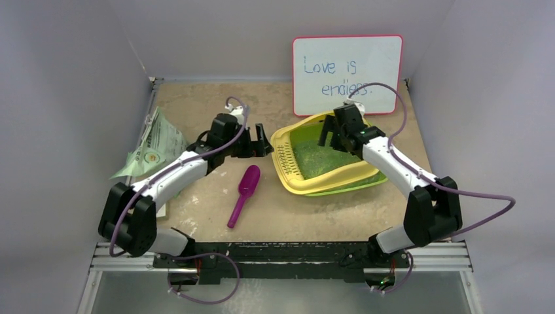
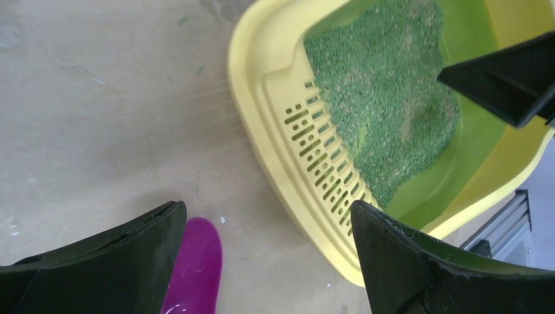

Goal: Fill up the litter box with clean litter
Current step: Adjust the litter box at the center of the board.

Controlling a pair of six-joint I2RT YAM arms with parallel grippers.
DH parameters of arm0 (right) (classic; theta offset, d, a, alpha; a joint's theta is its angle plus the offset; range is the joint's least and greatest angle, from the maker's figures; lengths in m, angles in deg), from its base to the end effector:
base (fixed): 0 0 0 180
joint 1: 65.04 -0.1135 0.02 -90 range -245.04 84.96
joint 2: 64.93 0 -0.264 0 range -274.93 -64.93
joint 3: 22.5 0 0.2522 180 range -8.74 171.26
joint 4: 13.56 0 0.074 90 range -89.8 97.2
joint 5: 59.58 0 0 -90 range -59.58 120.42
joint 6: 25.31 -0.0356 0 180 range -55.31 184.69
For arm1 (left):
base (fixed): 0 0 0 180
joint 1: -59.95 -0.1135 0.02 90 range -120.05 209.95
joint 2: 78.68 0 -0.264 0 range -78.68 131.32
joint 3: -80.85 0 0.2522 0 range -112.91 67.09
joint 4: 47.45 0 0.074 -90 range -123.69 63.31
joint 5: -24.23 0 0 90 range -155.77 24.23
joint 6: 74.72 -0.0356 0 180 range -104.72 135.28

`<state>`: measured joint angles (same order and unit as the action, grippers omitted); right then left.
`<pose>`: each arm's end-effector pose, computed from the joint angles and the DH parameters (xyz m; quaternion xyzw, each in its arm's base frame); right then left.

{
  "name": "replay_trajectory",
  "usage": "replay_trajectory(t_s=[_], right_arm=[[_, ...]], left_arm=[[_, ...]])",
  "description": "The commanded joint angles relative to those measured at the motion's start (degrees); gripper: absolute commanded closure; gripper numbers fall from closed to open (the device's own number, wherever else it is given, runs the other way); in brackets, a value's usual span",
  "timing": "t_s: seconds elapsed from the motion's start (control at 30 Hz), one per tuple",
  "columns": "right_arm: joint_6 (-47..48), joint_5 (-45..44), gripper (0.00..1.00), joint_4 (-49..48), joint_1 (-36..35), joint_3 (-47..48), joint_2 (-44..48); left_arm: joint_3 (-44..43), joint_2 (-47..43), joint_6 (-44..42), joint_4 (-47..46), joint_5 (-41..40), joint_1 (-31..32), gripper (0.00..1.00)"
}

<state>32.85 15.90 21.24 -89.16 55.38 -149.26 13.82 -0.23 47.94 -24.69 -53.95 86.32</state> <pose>0.3012 0.1251 0.2764 0.1129 0.8980 0.0904 0.4155 0.2695 -0.1417 0.2611 -0.0001 0.8803 -0.3086 0.3603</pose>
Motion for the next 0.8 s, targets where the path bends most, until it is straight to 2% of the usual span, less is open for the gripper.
replay_trajectory(t_s=[0.0,0.27,0.47,0.67,0.77], right_arm=[[3.49,-7.93,0.01,8.72,4.51,-1.26,1.54],[1.91,-18.42,0.01,16.21,5.12,-2.45,4.69],[1.94,-22.14,0.01,16.45,5.65,-3.69,5.72],[5.55,-19.74,0.01,16.92,5.82,-0.51,4.07],[7.76,-15.48,0.01,15.81,5.81,0.33,7.36]], left_arm=[[-2.93,4.69,1.78,-6.48,0.07,3.7,0.04],[-3.32,9.29,2.83,-11.9,2.33,6.97,0.05],[-4.21,10.37,3.01,-12.93,3.45,8.96,0.08],[-4.9,11.16,3.16,-12.56,4.51,10.39,0.15],[-4.84,11.5,3.0,-10.95,2.83,10.58,0.18]])
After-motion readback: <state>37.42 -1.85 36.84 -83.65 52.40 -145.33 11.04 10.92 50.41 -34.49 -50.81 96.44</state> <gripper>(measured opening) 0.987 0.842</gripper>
